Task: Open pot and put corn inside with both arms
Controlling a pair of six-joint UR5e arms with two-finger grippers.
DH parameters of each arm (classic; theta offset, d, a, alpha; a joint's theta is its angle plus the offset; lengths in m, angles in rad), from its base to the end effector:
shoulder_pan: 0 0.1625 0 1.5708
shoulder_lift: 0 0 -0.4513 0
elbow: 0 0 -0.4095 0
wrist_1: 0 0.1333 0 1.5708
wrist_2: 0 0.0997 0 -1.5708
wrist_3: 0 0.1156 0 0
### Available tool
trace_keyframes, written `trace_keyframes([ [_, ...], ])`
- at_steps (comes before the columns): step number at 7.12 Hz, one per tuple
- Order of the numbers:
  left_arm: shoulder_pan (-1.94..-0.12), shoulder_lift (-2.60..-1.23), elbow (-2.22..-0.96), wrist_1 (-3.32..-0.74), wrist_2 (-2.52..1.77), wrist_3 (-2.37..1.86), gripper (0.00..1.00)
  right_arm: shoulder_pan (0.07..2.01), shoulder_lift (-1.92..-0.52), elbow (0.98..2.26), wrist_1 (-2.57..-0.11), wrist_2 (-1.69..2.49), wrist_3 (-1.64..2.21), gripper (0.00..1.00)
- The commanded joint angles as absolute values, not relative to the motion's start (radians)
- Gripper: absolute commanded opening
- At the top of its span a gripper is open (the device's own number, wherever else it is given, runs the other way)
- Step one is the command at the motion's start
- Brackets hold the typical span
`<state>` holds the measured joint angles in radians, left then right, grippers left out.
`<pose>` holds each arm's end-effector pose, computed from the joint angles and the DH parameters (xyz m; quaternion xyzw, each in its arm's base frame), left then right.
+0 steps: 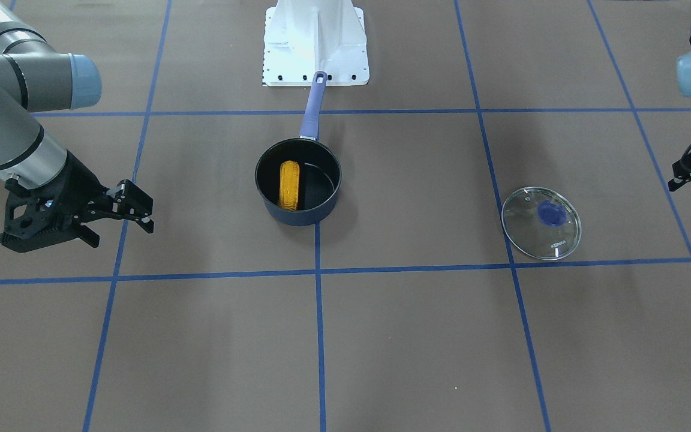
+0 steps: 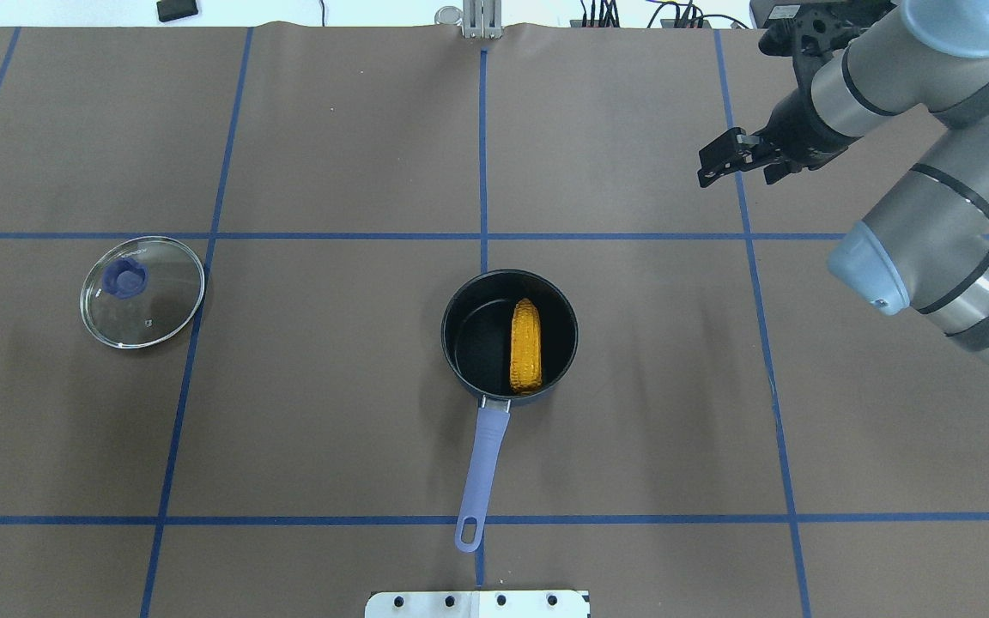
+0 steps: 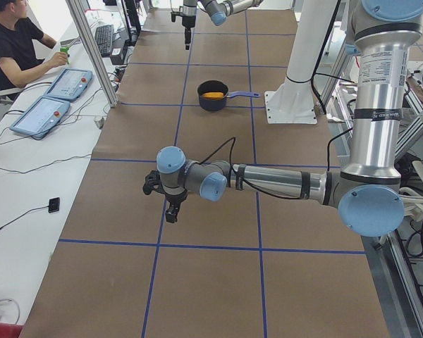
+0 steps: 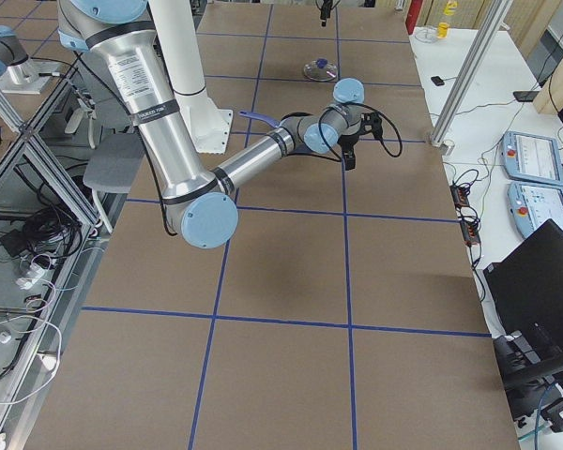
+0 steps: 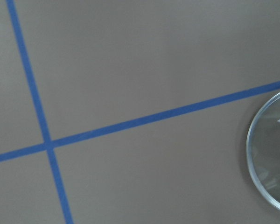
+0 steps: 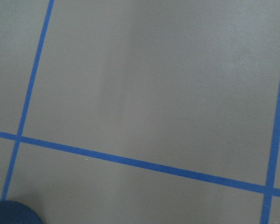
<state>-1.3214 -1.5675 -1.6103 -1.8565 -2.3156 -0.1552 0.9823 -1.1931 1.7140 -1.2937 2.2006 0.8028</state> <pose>0.0774 -0.5264 0.6481 0.0741 0.3818 0.1015 0.9157 -0.3111 -0.5836 0.3720 0.1007 -0.4558 -0.0259 0.8840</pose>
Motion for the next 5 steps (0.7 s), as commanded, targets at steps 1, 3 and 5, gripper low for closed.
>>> trace_keyframes([
  [1, -1.350, -1.548, -1.612, -1.858, -2.316, -0.132, 1.00, 1.094, -1.339, 1.743, -1.304, 2.192, 0.687, 1.00],
  [3, -1.351, -1.543, -1.612, -1.858, -2.316, -0.130, 1.00, 1.262, -1.387, 1.654, -1.334, 2.192, 0.375, 1.00],
  [5, -1.353, -1.540, -1.612, -1.859, -2.310, -0.130, 1.00, 1.354, -1.407, 1.651, -1.356, 2.209, 0.368, 1.00],
])
